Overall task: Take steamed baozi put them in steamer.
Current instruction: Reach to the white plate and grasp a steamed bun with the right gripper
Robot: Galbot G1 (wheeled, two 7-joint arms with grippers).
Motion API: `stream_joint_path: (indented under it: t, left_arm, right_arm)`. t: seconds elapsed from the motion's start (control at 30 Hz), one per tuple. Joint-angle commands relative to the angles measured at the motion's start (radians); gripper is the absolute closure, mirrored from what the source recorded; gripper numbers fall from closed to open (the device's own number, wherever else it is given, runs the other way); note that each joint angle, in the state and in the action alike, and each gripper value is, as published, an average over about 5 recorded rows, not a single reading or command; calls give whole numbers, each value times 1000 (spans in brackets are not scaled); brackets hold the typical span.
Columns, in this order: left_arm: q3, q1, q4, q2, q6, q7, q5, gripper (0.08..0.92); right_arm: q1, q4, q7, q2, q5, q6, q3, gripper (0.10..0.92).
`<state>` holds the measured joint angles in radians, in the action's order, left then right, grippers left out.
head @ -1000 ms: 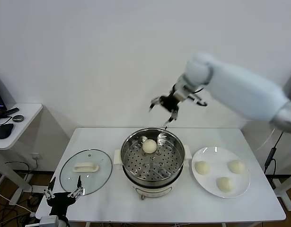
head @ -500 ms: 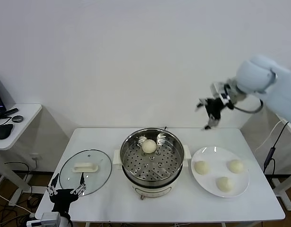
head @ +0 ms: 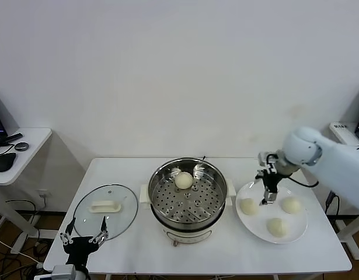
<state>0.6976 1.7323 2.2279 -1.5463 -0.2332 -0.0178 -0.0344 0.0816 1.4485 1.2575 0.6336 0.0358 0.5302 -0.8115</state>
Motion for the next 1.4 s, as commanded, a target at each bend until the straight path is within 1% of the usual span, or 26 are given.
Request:
stream_joint_path:
  t: [0.03,0.3,0.43,0.63,0.8,1.4]
  left_arm:
    - [-2,0,-11,-2,0,1,-2,177]
    - [6,-18,-46,8,2,1,-18,177]
    - [6,-25,-50,10,1,5,-27,177]
    - [3,-27,-48,10,-1,11,-29,177]
    - [3,-25,-47,9,-1,13,-30,177]
    - [2,-17,-43,10,0,14,-38,177]
  right_arm:
    - [-132,-85,12,65,86,39,64,203]
    - [-144,-155,21,117,124,-7,93,203]
    - [-157,-193,39,130,144,-80,105,203]
    - [-175,-263,-16,158,162,-157,138,203]
    - [-172,-289,-35,172,163,-169,146,203]
    - [-182,-345,-21,220,187,-192,148,203]
